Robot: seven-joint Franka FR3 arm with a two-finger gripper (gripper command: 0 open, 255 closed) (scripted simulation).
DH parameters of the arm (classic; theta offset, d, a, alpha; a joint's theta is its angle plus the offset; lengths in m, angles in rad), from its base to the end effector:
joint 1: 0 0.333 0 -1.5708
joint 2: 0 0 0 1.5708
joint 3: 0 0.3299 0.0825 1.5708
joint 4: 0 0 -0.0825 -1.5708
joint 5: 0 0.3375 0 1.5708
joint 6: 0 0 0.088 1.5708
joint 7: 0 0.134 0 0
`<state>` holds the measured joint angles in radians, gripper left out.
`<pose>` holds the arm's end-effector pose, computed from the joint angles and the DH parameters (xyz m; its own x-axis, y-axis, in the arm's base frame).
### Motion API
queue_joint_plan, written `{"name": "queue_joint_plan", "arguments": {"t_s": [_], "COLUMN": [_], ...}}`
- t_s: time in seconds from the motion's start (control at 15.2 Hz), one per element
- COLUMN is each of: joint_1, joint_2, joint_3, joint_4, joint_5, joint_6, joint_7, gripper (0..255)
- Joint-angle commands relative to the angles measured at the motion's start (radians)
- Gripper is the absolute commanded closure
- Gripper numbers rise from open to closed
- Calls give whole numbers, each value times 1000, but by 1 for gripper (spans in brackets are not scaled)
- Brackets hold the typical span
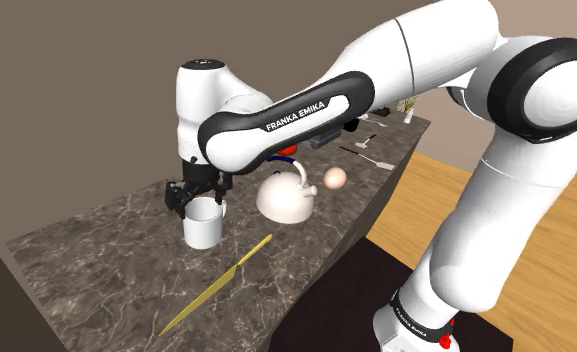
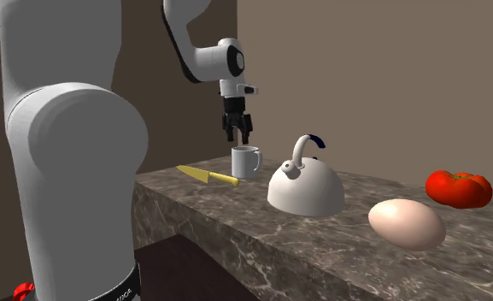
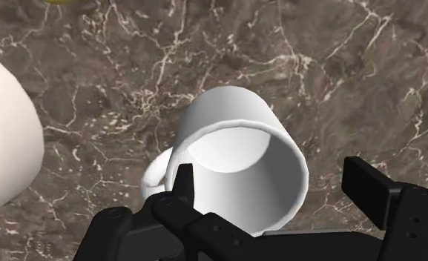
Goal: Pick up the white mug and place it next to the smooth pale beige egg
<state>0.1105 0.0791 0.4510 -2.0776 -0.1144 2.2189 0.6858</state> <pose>0.4544 0.2746 0.4134 0.9939 -0.0604 0.0923 -0.0610 -0.9981 0.0037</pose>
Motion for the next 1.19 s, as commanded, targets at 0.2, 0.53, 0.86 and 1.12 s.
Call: {"name": "queue_joint_plan", "arguments": {"t_s": [0.2,0.53,0.86,1.12], "joint_1": [41,47,48,48], "joint_2": [140,182,187,187], "joint_3": [-1,-13,-14,-14], "joint_4": [101,84,83,83], "joint_5": [-115,-145,-149,-149], "joint_6": [23,76,82,82], "joint_7": [95,115,117,117], "gripper": [0,0,0,0]}}
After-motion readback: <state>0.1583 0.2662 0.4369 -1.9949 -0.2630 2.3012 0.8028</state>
